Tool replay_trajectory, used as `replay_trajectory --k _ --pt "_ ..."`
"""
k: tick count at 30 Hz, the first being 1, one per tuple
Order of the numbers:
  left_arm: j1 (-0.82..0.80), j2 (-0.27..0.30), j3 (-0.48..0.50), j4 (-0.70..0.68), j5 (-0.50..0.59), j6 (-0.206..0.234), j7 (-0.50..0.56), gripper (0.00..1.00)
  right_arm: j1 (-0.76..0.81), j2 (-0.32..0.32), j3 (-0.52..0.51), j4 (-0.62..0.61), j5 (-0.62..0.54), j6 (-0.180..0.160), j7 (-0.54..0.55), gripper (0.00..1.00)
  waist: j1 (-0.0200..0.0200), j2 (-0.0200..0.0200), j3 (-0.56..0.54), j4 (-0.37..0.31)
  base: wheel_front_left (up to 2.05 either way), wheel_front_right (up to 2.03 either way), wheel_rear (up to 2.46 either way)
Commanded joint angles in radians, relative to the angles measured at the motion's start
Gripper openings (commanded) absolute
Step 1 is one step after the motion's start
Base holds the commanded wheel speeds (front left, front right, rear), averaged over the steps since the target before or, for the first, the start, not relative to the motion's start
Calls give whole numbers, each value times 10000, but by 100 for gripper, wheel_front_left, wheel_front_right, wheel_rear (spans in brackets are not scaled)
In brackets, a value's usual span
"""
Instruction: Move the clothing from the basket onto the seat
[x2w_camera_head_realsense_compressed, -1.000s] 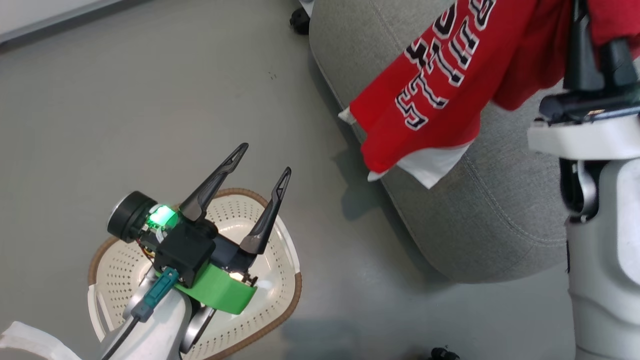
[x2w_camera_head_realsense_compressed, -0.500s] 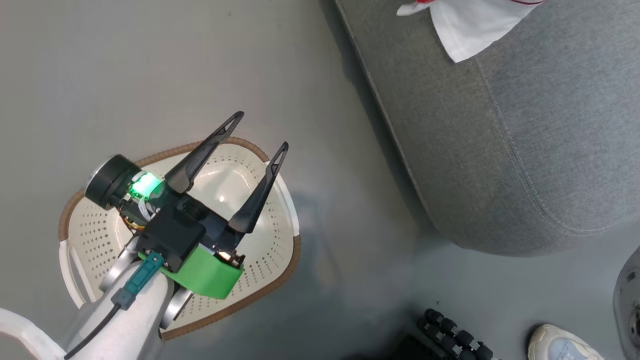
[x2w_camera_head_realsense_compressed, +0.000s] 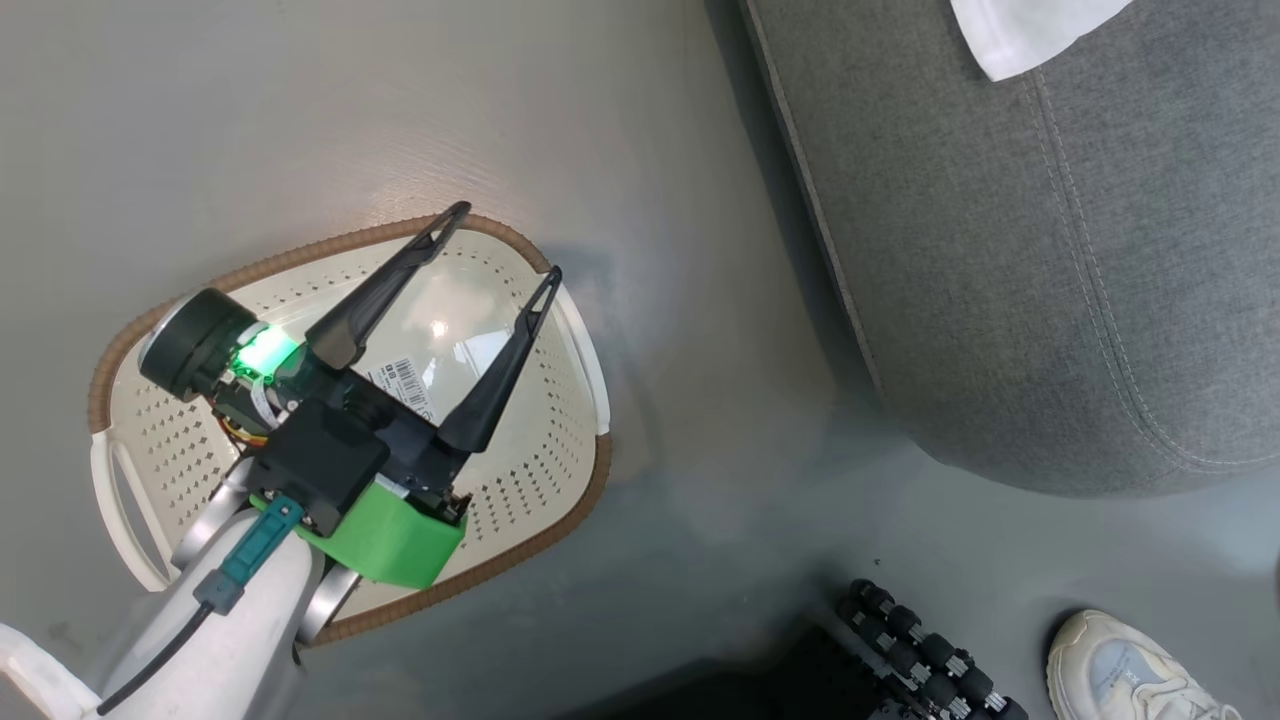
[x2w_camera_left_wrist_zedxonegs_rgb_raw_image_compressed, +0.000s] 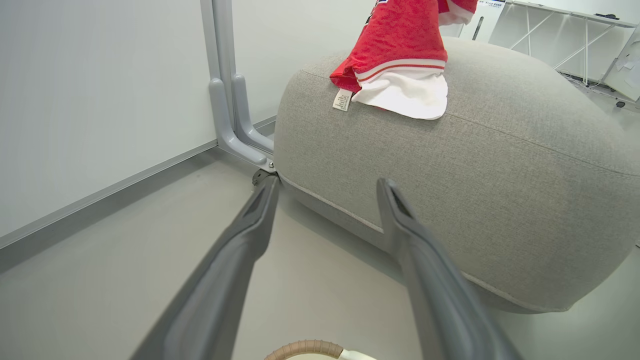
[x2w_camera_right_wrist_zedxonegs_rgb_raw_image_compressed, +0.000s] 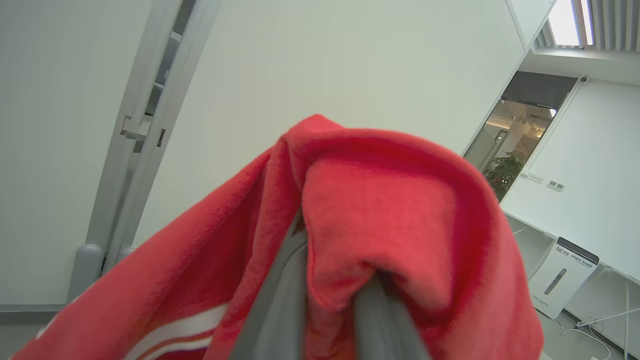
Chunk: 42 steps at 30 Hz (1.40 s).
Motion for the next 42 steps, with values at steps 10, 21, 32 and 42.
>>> replay_trajectory --k 10,21,32,42 --pt "-174 153 73 -33 -39 -28 3 100 1584 1355 -571 946 -880 -14 85 0 -1 96 218 69 0 0 0" --pt "-133 58 28 63 -43 -28 3 100 1897 1487 -603 2794 -665 -14 -74 0 -1 96 51 33 0 0 0" --pt "216 -461 26 386 -107 -19 3 100 2859 1142 517 2731 152 -14 -113 100 -1 96 -1230 32 0 0 0" --pt "899 -1231 313 864 -143 14 5 100 5204 1026 1363 2222 870 -14 -115 100 -1 96 -2943 103 0 0 0"
